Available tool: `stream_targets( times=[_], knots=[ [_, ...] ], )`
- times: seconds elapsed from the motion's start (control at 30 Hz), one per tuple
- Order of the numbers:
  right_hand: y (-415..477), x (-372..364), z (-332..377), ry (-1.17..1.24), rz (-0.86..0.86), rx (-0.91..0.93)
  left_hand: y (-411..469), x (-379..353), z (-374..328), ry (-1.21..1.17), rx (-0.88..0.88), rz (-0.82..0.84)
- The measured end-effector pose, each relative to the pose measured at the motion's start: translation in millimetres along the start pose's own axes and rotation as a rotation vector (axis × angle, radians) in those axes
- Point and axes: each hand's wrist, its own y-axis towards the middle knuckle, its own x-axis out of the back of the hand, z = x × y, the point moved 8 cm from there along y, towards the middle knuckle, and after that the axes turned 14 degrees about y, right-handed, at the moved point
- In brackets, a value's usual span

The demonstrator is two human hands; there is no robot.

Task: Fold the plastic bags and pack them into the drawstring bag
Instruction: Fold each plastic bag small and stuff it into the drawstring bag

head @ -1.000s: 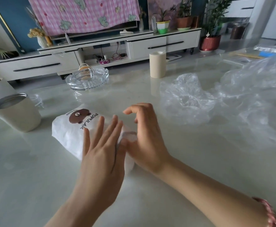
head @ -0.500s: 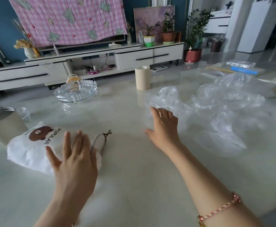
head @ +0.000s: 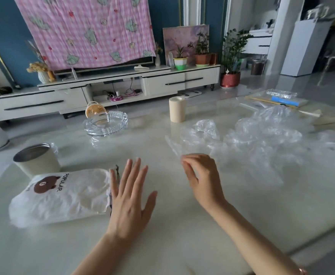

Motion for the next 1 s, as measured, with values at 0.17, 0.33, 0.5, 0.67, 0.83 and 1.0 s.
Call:
stream_targets(
  times=[0.17, 0.33, 0.5, 0.67, 0.83, 1.0],
  knots=[
    [-64, 8, 49, 0.044, 0.295, 0.080, -4, -17, -33, -0.142, -0.351, 0.155],
    [-96, 24, 27, 0.060, 0.540, -0.250, -35, -14, -37, -0.255, -0.424, 0.291],
    [-105, 20, 37, -0.035, 0.592, -0.122, -63, 29, -27, -0.204, -0.299, 0.329],
    [-104, 9, 48, 0.008, 0.656, -0.127, -82, 41, -26, -0.190, -0.243, 0.369],
    [-106, 20, 42, 0.013, 0.656, -0.242, -85, 38, -26, -0.252, -0.233, 0.444],
    [-85, 2, 35, 0.110, 0.779, -0.485, -74, 40, -7, -0.374, 0.193, 0.464]
  ],
)
